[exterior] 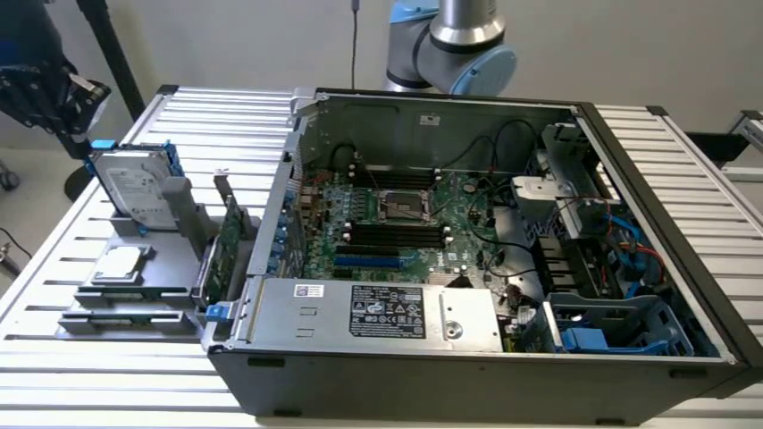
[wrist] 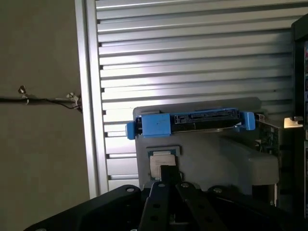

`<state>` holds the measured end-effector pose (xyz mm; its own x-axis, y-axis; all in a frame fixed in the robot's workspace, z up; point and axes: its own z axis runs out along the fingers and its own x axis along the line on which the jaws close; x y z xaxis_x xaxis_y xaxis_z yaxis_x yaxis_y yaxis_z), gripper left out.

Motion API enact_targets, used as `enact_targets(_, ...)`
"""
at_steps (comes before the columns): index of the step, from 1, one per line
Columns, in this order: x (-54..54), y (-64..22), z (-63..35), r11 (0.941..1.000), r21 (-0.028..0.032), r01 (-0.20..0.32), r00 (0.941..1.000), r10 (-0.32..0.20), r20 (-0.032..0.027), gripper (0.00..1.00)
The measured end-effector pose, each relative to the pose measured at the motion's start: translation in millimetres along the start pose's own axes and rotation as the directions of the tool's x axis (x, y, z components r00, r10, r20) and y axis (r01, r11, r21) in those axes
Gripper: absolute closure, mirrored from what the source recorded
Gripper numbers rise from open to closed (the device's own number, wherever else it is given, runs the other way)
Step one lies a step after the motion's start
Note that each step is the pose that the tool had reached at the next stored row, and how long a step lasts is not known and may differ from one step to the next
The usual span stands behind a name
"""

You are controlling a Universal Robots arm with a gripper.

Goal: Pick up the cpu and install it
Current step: 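Reach for the cpu, then pick up the cpu and move it towards the insertion slot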

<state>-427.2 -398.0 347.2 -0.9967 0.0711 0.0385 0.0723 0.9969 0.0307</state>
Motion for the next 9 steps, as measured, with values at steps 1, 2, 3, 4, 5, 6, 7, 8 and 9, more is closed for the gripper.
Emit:
enact_targets(1,2.5,0.6,0.4,1.0000,0.0009,0.002,1.0000,-0.002,-0.0001,0.89)
enact_targets(2,4.1,1.8,0.6,1.0000,0.0013,0.004,1.0000,-0.004,-0.0001,0.89)
enact_targets(3,5.4,3.5,0.7,1.0000,0.0018,0.007,1.0000,-0.007,-0.0002,0.89)
enact_targets(4,6.0,4.7,0.7,1.0000,0.0023,0.010,1.0000,-0.010,-0.0002,0.89)
enact_targets(5,6.0,4.8,0.7,0.9999,0.0023,0.010,1.0000,-0.010,-0.0002,0.89)
enact_targets(6,6.0,4.8,0.7,0.9999,0.0023,0.010,1.0000,-0.010,-0.0002,0.89)
enact_targets(7,6.0,4.8,0.7,0.9999,0.0024,0.010,0.9999,-0.010,-0.0003,0.89)
enact_targets(8,6.0,4.8,0.7,0.9999,0.0024,0.010,1.0000,-0.010,-0.0003,0.89)
enact_targets(9,6.0,4.8,0.7,0.9999,0.0024,0.010,1.0000,-0.010,-0.0002,0.89)
